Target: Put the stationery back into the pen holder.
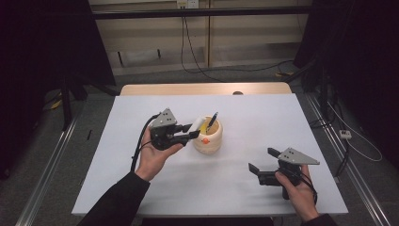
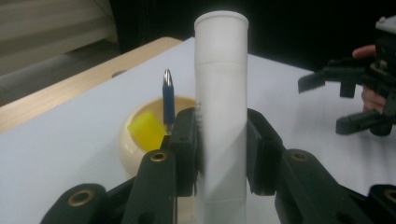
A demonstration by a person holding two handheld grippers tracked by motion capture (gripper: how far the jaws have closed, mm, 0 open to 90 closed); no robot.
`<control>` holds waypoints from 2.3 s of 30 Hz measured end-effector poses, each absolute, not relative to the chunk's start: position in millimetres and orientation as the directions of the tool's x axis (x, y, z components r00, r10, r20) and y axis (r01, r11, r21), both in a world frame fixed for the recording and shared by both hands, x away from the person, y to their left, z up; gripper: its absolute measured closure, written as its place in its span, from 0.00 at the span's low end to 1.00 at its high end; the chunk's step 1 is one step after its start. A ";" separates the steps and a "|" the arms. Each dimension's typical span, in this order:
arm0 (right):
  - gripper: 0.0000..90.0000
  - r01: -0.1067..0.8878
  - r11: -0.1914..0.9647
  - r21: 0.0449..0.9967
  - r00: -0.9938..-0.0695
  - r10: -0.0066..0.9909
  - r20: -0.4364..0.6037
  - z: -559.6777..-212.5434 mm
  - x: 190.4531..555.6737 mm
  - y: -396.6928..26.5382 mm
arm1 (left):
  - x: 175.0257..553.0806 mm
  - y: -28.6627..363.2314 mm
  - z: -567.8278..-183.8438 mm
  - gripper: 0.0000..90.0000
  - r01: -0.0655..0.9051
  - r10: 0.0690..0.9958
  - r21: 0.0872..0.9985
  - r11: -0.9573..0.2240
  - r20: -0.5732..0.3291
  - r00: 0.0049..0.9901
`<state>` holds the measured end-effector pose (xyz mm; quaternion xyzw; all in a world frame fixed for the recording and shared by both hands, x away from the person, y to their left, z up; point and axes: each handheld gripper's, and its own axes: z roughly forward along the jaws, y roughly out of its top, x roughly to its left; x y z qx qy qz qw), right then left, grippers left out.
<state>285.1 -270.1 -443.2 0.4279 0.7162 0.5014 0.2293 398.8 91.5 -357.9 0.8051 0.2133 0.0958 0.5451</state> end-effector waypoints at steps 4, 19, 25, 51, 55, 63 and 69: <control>0.05 0.381 0.125 0.916 -0.523 0.846 0.102 -443.9 284.2 -271.6 | 405.5 80.3 -355.5 0.76 0.238 0.446 0.926 -0.292 -0.088 0.891; 0.05 0.373 0.113 0.921 -0.505 0.857 0.100 -443.8 280.2 -278.4 | 414.1 53.8 -348.8 0.76 0.211 0.453 0.949 -0.235 -0.085 0.888; 0.05 0.382 0.124 0.916 -0.515 0.851 0.100 -445.3 281.0 -276.7 | 423.3 41.5 -357.3 0.76 0.226 0.447 0.944 -0.240 -0.099 0.889; 0.05 0.389 0.130 0.912 -0.536 0.837 0.109 -446.7 281.6 -274.0 | 438.8 31.3 -394.3 0.78 0.245 0.465 0.918 -0.313 -0.077 0.882; 0.05 0.390 0.133 0.911 -0.542 0.833 0.110 -446.8 281.5 -272.9 | 438.9 30.4 -396.7 0.78 0.254 0.466 0.913 -0.318 -0.083 0.881; 0.05 0.389 0.132 0.912 -0.544 0.832 0.111 -446.9 281.8 -272.7 | 441.3 32.6 -405.3 0.77 0.274 0.480 0.904 -0.327 -0.091 0.873; 0.05 0.388 0.134 0.912 -0.545 0.831 0.110 -447.0 281.9 -272.6 | 441.8 34.9 -402.2 0.62 0.276 0.502 0.909 -0.313 -0.089 0.861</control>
